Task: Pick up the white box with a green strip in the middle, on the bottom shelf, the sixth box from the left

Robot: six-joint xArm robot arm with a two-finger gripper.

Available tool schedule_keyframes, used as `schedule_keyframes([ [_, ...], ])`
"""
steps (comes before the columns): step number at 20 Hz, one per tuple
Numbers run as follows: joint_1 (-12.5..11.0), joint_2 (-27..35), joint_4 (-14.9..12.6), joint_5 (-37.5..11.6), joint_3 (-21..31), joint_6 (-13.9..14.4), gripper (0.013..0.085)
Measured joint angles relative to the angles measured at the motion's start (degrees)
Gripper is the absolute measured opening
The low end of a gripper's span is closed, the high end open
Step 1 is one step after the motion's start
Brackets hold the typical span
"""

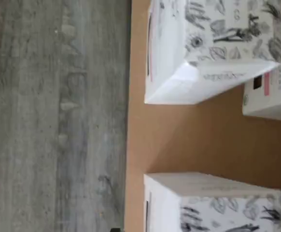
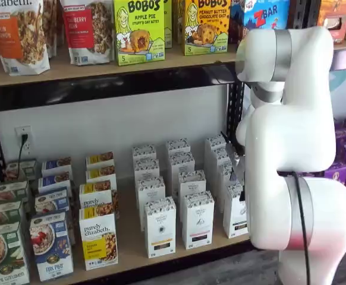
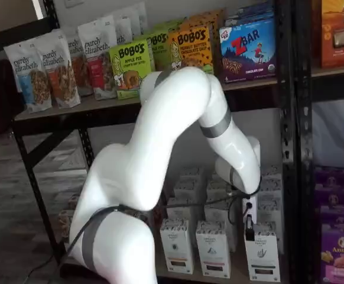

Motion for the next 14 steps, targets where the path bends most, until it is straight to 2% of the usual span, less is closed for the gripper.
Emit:
schedule_keyframes([
  [3,-0.1,3.5,-3.3,1.6,-5.1,3.0,0.0850],
  [7,0.1,7.5,-10.6,2.9,-10.5,9.7,0.0850],
  [10,0.6,9.4,-12.7,4.8,-13.3,12.1,0.0850],
  [14,0.8,10.1,-15.9,4.3,-13.7,15.1,0.0850],
])
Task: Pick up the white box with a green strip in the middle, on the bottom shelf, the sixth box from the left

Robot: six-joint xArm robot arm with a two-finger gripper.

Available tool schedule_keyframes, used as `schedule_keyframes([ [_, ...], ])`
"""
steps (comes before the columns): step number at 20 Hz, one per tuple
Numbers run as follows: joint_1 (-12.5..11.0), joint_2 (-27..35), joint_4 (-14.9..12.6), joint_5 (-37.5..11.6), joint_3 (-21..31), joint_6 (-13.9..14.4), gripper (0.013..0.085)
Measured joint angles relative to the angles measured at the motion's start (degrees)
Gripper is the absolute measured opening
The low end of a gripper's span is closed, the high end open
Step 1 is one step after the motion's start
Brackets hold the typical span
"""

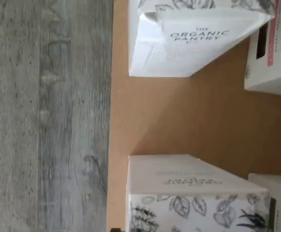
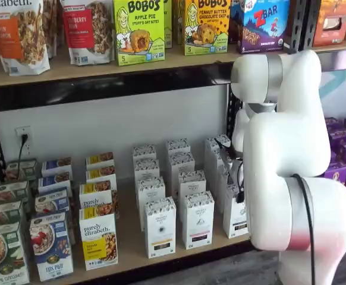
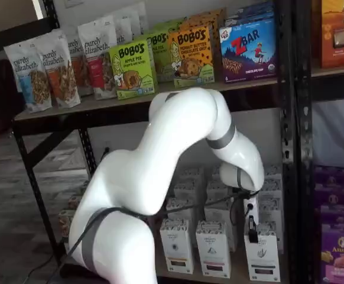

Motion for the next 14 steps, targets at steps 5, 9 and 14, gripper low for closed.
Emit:
schedule_keyframes([
  [5,-0.6,-0.3,-7.0,-1.4,2.1,5.6,0.0850],
  [9,-0.7,-0.5,-6.3,-1.9,3.3,5.0,0.0850],
  [14,-0.5,-0.5,-4.7,-2.5,3.5,3.7,0.0730],
])
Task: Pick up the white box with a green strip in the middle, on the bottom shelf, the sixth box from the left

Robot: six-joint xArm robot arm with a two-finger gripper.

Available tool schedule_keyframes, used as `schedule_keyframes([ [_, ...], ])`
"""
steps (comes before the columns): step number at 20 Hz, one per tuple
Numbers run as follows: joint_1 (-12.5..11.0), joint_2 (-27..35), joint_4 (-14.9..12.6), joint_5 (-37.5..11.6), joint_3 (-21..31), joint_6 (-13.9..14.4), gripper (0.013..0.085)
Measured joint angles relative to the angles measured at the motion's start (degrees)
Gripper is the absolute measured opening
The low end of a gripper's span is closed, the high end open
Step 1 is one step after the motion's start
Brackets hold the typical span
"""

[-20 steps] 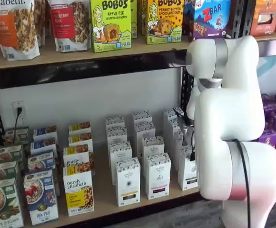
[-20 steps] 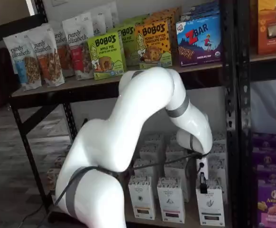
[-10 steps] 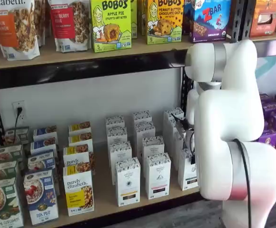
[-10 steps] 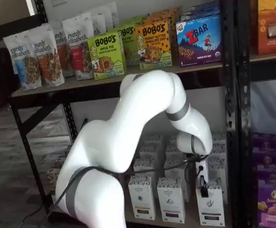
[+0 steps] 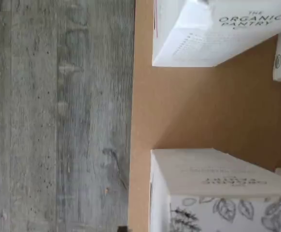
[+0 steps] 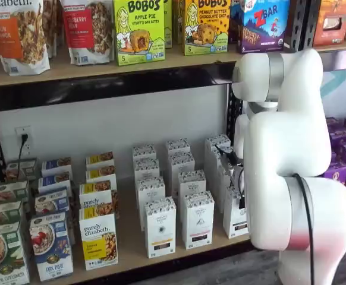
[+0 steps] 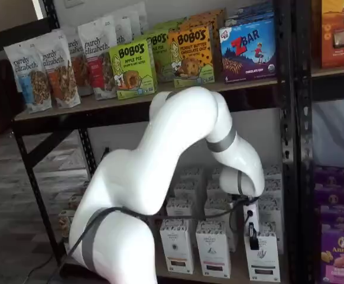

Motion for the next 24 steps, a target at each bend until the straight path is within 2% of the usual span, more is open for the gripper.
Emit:
schedule_keyframes([
  [1,0.0,0.0,-0.1,0.0,-0.1,0.1,0.0730],
  [2,0.0,0.0,-0.3,0.0,-0.1,0.3,0.0690],
  [14,-0.2,-0.9,-2.3,-1.5,2.0,1.8,0.0690],
  [15,-0.2,-1.0,-2.3,-1.7,2.3,1.9,0.0650],
  [16,-0.2,-1.1,-2.2,-2.0,2.5,1.8,0.0650],
  [17,-0.2,-1.2,-2.2,-2.4,2.9,1.8,0.0610],
  [18,-0.2,-1.3,-2.0,-2.5,3.1,1.6,0.0610],
  [21,-0.2,-1.7,-1.5,-2.9,3.9,1.2,0.0530],
  [24,-0.2,-2.3,-1.0,-4.3,5.2,0.7,0.0530],
])
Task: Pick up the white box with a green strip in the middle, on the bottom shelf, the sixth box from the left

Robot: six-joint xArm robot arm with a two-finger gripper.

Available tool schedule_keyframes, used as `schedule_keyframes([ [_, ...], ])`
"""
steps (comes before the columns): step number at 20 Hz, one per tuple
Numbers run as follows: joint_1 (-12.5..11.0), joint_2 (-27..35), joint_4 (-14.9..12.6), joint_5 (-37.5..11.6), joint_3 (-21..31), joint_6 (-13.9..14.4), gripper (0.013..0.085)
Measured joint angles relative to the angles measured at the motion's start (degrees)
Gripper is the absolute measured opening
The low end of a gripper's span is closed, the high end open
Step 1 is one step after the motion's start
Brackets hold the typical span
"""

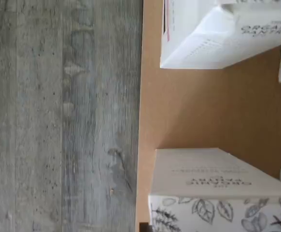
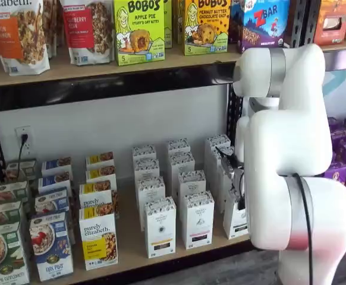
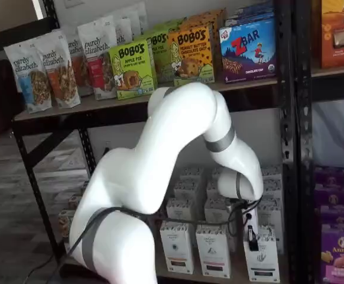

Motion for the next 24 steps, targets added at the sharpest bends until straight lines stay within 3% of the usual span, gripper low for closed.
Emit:
schedule_keyframes([
  [4,-0.1,-1.3,-1.5,-1.9,2.8,1.3,0.0530],
  [7,-0.5,-3.2,-4.3,-4.2,6.8,3.6,0.0530],
  [14,-2.6,-12.1,-22.1,-10.7,22.7,19.2,0.0530],
  [16,-2.8,-15.2,-25.5,-11.8,27.5,22.5,0.0530],
  [17,-2.6,-17.0,-25.8,-12.3,30.3,22.9,0.0530],
  [20,-1.8,-22.8,-24.4,-13.7,38.2,22.5,0.0530],
  [21,-1.2,-24.9,-21.4,-14.5,41.0,20.1,0.0530],
  [24,2.6,-32.7,-3.2,-15.6,49.5,5.8,0.0530],
])
